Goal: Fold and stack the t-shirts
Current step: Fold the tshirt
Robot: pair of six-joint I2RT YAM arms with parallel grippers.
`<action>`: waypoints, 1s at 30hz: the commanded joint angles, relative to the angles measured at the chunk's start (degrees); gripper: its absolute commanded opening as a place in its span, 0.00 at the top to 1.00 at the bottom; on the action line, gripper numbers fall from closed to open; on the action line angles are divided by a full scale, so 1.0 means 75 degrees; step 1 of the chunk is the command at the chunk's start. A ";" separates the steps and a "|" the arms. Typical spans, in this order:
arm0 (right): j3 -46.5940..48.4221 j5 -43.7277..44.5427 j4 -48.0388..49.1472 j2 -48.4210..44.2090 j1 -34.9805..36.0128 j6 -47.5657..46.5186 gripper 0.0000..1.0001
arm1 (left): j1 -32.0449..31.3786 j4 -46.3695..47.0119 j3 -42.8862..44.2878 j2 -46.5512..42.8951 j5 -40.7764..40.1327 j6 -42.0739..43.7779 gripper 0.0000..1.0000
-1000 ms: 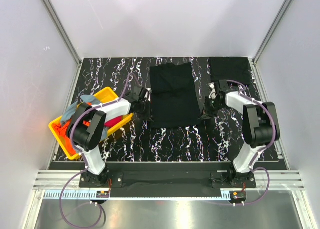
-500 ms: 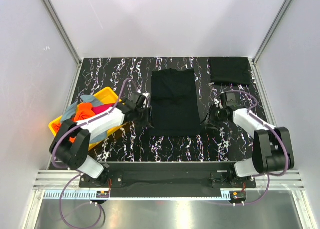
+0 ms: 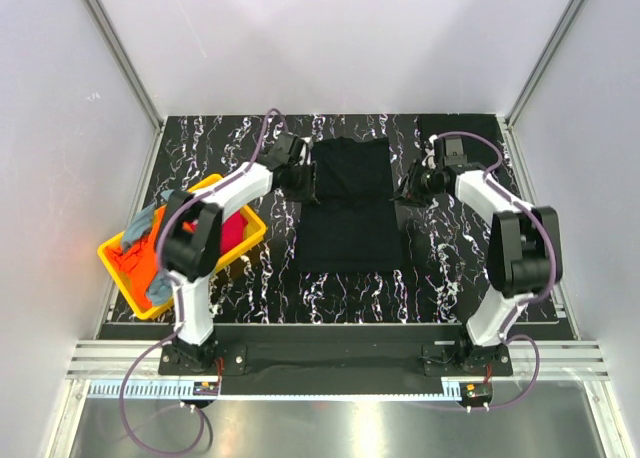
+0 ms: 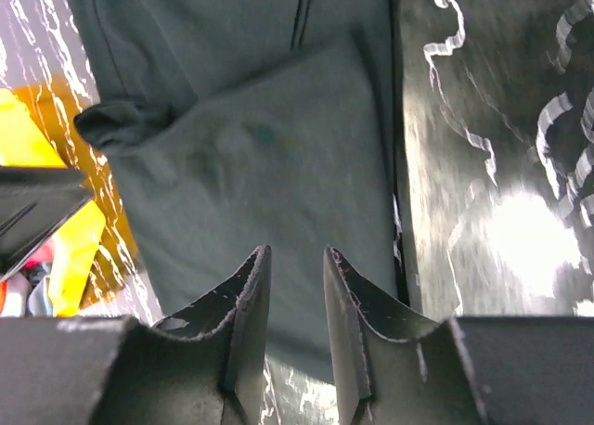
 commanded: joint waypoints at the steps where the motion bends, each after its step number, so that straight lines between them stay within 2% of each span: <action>1: 0.0738 -0.0655 0.0418 0.0861 -0.0020 -0.0217 0.64 | 0.0166 -0.0281 0.1125 0.0741 0.0232 0.0403 0.58; 7: 0.1466 -0.0762 0.0501 0.2210 -0.0008 -0.0369 0.61 | 0.0518 -0.0363 0.2263 0.1949 -0.0026 0.0614 0.58; 10: 0.1596 -0.0434 0.0489 0.2539 -0.0008 -0.0416 0.62 | 0.0787 -0.0398 0.2721 0.2430 -0.0061 0.0626 0.57; 15: 0.1514 0.0433 0.0442 0.2447 -0.0020 -0.0287 0.67 | 0.0929 -0.0399 0.3144 0.2466 0.0324 0.0707 0.53; 19: 0.1666 0.0622 0.0103 0.2260 -0.0031 -0.0334 0.71 | 0.0929 -0.0574 0.3157 0.2058 0.0583 0.0685 0.52; 21: 0.1690 0.0551 -0.0225 0.1875 -0.0020 -0.0264 0.70 | 0.0929 -0.0808 0.2970 0.1741 0.0572 0.0661 0.51; 25: 0.1574 0.0679 -0.1419 0.1147 -0.0008 0.0087 0.61 | 0.0777 -0.0973 0.1695 0.0327 0.0618 0.0742 0.53; 30: -0.0098 0.0587 -0.1762 -0.0315 -0.0020 0.0252 0.59 | 0.0355 -0.0973 -0.0354 -0.1188 0.0899 0.0825 0.58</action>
